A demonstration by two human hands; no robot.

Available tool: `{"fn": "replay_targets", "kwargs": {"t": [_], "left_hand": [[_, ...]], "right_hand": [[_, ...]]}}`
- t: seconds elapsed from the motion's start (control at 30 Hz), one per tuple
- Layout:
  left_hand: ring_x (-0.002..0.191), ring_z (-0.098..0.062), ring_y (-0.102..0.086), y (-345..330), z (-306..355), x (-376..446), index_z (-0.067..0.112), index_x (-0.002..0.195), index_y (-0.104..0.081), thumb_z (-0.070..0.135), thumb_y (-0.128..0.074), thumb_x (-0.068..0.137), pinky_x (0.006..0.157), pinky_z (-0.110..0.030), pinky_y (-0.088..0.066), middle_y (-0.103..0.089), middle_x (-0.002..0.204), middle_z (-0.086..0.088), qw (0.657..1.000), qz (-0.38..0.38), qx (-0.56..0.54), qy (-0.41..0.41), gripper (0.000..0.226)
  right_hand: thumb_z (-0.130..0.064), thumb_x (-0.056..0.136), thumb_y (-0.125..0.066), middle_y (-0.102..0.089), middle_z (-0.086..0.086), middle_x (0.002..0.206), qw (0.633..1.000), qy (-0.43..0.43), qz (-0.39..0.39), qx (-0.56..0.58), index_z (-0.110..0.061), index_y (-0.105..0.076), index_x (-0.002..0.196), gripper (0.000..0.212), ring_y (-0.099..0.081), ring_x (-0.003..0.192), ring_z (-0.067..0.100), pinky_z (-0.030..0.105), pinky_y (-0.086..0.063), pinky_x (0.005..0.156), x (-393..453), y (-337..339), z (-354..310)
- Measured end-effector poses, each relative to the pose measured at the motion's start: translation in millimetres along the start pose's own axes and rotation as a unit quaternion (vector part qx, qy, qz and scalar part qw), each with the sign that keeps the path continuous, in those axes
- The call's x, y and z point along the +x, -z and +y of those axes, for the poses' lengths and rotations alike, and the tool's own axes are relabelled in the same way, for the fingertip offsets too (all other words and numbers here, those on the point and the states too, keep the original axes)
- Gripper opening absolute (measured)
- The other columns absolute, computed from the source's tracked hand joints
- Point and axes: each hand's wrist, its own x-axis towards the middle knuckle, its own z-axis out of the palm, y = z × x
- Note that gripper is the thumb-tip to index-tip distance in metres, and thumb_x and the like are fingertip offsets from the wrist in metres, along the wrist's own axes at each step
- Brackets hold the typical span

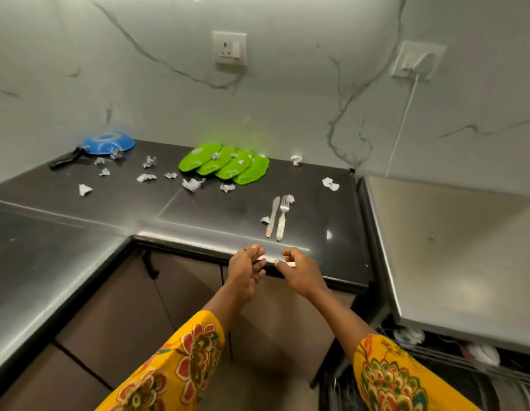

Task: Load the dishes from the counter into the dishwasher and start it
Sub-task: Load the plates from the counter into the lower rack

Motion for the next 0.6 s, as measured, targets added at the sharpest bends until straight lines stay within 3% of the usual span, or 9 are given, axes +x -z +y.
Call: {"fn": "replay_targets", "kwargs": {"t": [0.1, 0.2, 0.47, 0.6], "left_hand": [[0.106, -0.022, -0.057, 16.3, 36.4, 19.7, 0.013, 0.11, -0.058, 0.022, -0.047, 0.097, 0.087, -0.034, -0.04, -0.063, 0.107, -0.001, 1.0, 0.004, 0.001, -0.015, 0.019], [0.112, -0.022, -0.055, 32.7, 69.2, 34.6, 0.014, 0.111, -0.057, 0.023, -0.048, 0.097, 0.087, -0.034, -0.04, -0.062, 0.108, -0.001, 1.0, 0.001, 0.001, -0.027, 0.019], [0.118, -0.023, -0.049, 80.8, 127.2, 67.7, 0.008, 0.131, -0.05, 0.024, -0.05, 0.096, 0.09, -0.035, -0.041, -0.049, 0.136, -0.007, 0.997, 0.052, -0.014, -0.048, 0.038], [0.123, -0.026, -0.047, 99.3, 143.2, 81.3, 0.01, 0.127, -0.05, 0.024, -0.049, 0.097, 0.091, -0.035, -0.039, -0.048, 0.132, -0.007, 0.996, 0.063, -0.022, -0.055, 0.033]], "right_hand": [[-0.032, 0.091, -0.057, -0.056, 0.005, 0.125, 1.0, 0.011, -0.002, 0.012, -0.014, -0.052, 0.128, 0.041, -0.052, 0.114, 0.017, 0.021, -0.036, 0.084, 24.7, -9.9, -32.2], [-0.033, 0.09, -0.058, -0.058, 0.006, 0.123, 1.0, 0.011, 0.01, 0.024, -0.015, -0.053, 0.127, 0.042, -0.054, 0.112, 0.019, 0.023, -0.037, 0.084, 45.6, -18.4, -58.5], [-0.034, 0.091, -0.057, -0.058, 0.009, 0.122, 1.0, 0.001, 0.003, 0.023, -0.011, -0.053, 0.126, 0.042, -0.055, 0.112, 0.022, 0.028, -0.04, 0.09, 87.6, -54.1, -105.6], [-0.031, 0.091, -0.057, -0.059, 0.01, 0.121, 0.999, -0.001, -0.023, 0.023, -0.01, -0.053, 0.126, 0.041, -0.056, 0.109, 0.022, 0.029, -0.042, 0.089, 104.6, -86.0, -119.9]]}}
